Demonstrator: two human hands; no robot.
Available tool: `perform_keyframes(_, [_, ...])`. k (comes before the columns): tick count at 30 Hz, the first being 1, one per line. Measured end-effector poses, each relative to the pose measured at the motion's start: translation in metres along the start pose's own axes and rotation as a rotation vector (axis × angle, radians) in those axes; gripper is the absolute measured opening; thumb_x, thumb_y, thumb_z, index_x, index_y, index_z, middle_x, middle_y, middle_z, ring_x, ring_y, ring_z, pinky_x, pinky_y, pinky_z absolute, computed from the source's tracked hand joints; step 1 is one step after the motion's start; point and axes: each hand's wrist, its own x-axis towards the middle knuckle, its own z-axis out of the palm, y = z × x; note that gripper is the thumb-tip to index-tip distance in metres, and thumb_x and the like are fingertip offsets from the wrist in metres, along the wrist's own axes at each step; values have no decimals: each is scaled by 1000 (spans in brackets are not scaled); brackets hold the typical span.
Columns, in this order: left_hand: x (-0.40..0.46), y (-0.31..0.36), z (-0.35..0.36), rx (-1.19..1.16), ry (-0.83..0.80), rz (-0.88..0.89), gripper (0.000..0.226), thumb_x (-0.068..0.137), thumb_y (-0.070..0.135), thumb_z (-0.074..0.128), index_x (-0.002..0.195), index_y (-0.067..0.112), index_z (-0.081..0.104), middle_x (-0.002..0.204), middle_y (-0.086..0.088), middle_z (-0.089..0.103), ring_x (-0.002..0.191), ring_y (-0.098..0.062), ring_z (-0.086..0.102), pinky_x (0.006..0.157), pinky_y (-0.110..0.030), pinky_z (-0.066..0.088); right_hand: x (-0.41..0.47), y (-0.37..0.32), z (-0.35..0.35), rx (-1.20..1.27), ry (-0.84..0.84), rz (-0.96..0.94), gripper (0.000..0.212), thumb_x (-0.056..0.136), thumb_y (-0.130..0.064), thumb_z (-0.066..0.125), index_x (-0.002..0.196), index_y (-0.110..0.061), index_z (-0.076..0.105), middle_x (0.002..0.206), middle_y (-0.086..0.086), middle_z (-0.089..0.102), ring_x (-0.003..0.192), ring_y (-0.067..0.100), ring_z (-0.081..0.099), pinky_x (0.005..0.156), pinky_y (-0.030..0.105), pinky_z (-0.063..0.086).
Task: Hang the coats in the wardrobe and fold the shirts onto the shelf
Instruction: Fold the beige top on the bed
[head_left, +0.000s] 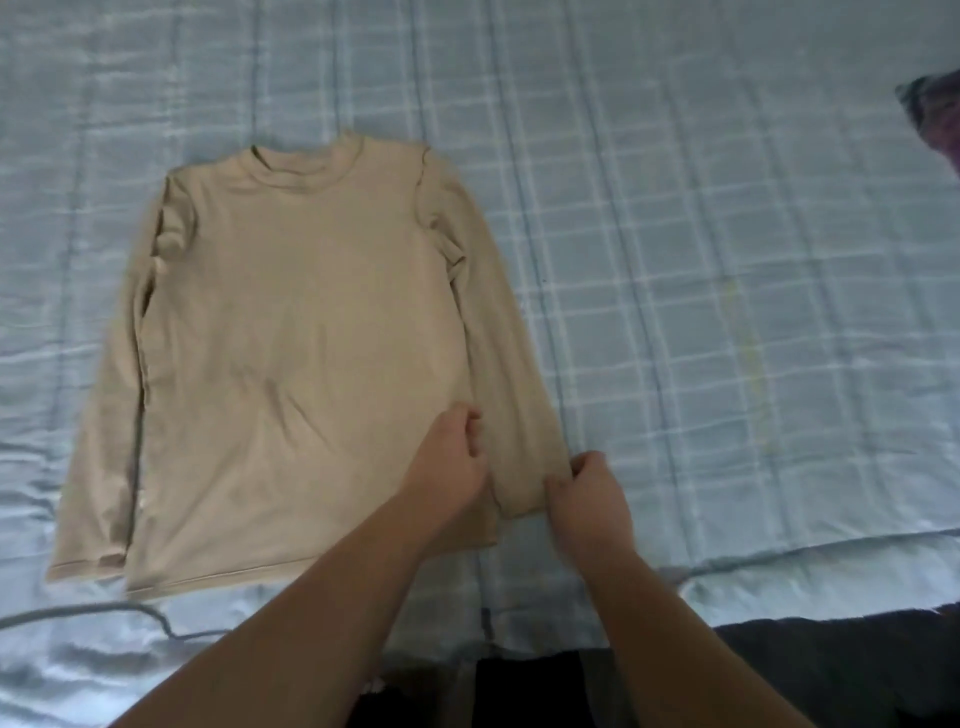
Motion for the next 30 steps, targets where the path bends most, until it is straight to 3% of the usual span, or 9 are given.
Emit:
perform_keyframes(3, [17, 16, 12, 55, -25, 27, 34, 78, 5, 54, 110, 12, 59, 97, -8, 64, 88, -22, 61, 80, -31, 49, 16, -1, -20, 114, -134, 12, 19, 83, -31, 60, 83, -12, 58, 82, 8, 62, 84, 30, 61, 67, 33, 41])
perform_keyframes(6, [35, 35, 24, 265, 33, 169, 41, 74, 19, 44, 110, 13, 63, 104, -8, 63, 98, -25, 57, 91, -32, 45, 29, 3, -66, 360, -96, 14, 33, 67, -34, 54, 79, -4, 57, 67, 5, 52, 68, 23, 52, 60, 36, 42])
perform_keyframes(10, [66, 79, 53, 472, 73, 416, 46, 79, 27, 46, 121, 18, 62, 125, -7, 58, 121, -30, 49, 106, -41, 38, 59, 21, -125, 629, 15, 56, 15, 72, -30, 56, 83, -20, 59, 78, 12, 61, 72, 30, 62, 70, 55, 56])
perform_keyframes(13, [88, 117, 84, 623, -11, 523, 52, 87, 35, 42, 138, 26, 52, 146, -6, 48, 139, -31, 37, 114, -49, 29, 87, 32, -154, 747, 156, 28, 16, 72, -34, 57, 85, -25, 59, 81, 14, 61, 72, 24, 58, 68, 50, 54])
perform_keyframes(16, [108, 141, 116, 735, -78, 515, 54, 93, 47, 33, 146, 34, 40, 153, -4, 40, 143, -30, 32, 114, -58, 23, 111, 34, -172, 813, 272, 35, 11, 83, -29, 52, 91, -26, 60, 85, 8, 63, 76, 21, 59, 70, 44, 52])
perform_keyframes(20, [123, 152, 144, 856, -116, 480, 60, 95, 55, 24, 153, 41, 18, 163, -3, 20, 150, -27, 13, 113, -67, 9, 138, 28, -188, 742, 468, 30, 15, 97, -11, 42, 97, -19, 55, 83, -5, 57, 74, 7, 54, 68, 31, 39])
perform_keyframes(24, [140, 176, 149, 815, -74, 431, 69, 91, 61, 26, 153, 44, 3, 165, 0, -1, 152, -25, -1, 116, -62, -3, 174, 17, -214, 584, 487, -24, 13, 99, -12, 41, 99, -21, 51, 79, -11, 52, 69, 1, 48, 65, 23, 28])
perform_keyframes(27, [170, 199, 146, 763, -25, 371, 66, 90, 62, 17, 153, 43, 10, 165, 1, 4, 151, -24, 9, 118, -54, 12, 214, 10, -238, 418, 434, -85, 12, 97, -15, 46, 96, -19, 57, 84, -1, 57, 79, 19, 52, 70, 27, 31])
perform_keyframes(30, [202, 208, 135, 754, 14, 359, 67, 91, 53, 6, 151, 35, 30, 162, 3, 22, 145, -25, 28, 115, -43, 25, 253, 0, -259, 283, 347, -93, 12, 97, -16, 48, 87, -12, 54, 82, 2, 54, 83, 23, 50, 73, 29, 31])
